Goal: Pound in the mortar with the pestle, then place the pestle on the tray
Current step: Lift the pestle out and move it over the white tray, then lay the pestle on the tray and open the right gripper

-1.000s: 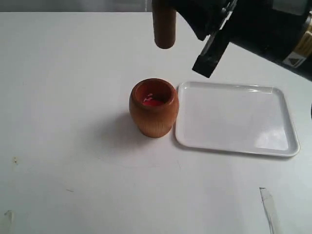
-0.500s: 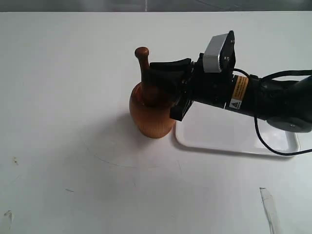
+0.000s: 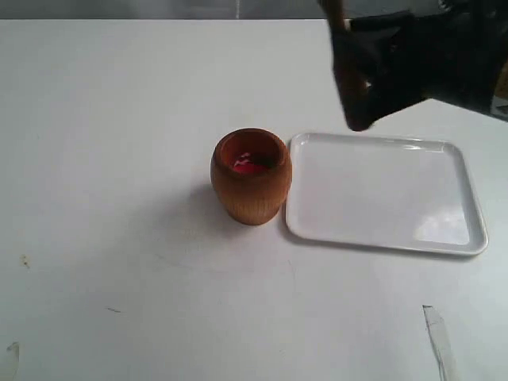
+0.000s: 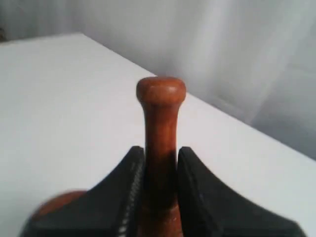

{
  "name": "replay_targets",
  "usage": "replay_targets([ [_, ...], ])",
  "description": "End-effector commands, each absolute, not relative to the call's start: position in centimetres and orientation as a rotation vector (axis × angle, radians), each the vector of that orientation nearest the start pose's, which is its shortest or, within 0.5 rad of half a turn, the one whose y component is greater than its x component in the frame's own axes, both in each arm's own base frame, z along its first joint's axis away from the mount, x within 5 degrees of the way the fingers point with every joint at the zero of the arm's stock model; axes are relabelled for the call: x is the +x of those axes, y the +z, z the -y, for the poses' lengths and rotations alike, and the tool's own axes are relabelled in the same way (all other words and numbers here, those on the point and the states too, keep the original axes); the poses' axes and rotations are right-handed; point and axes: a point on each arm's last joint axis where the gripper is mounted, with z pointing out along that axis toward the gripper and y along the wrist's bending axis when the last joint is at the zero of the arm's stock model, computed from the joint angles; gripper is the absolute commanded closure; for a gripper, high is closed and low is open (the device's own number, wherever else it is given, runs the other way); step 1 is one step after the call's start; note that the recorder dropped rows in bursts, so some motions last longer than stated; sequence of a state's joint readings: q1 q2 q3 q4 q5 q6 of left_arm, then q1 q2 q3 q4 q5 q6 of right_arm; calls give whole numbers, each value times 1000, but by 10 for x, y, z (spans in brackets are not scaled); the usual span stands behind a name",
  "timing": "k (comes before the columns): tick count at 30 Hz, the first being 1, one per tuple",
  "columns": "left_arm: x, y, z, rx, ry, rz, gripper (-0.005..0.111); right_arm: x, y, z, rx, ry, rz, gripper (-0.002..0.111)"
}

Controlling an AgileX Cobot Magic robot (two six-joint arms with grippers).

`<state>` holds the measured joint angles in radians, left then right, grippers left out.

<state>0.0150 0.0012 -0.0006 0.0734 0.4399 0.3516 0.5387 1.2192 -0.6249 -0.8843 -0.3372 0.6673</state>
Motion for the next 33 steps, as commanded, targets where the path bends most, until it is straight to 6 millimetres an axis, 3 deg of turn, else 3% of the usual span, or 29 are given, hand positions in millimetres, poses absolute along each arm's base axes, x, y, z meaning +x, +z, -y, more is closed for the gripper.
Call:
replay_targets([
  [1,51,174,-3,361,302,-1897,107,197,277,-102,-487,162,-2019,108],
  [3,51,174,-3,361,302,-1897,107,192,266,-95,-482,93,-2167,108],
  [6,51,174,-3,361,302,-1897,107,196,238,-117,-707,224,-2313,108],
  [11,51,174,-3,361,302,-1897,107,244,180,-151,-876,197,-2580,108],
  [16,51,174,-3,361,302,-1897,107,265,159,-164,-980,164,-2664,108],
  [22,51,174,-3,361,302,-1897,107,266,159,-165,-987,163,-2672,108],
  [25,51,174,-3,361,302,-1897,107,269,170,-166,-958,173,-2595,108],
  [30,51,174,-3,361,302,-1897,107,270,220,-165,-805,231,-2276,108],
  [33,51,174,-3,361,302,-1897,107,259,247,-155,-679,252,-2012,108],
])
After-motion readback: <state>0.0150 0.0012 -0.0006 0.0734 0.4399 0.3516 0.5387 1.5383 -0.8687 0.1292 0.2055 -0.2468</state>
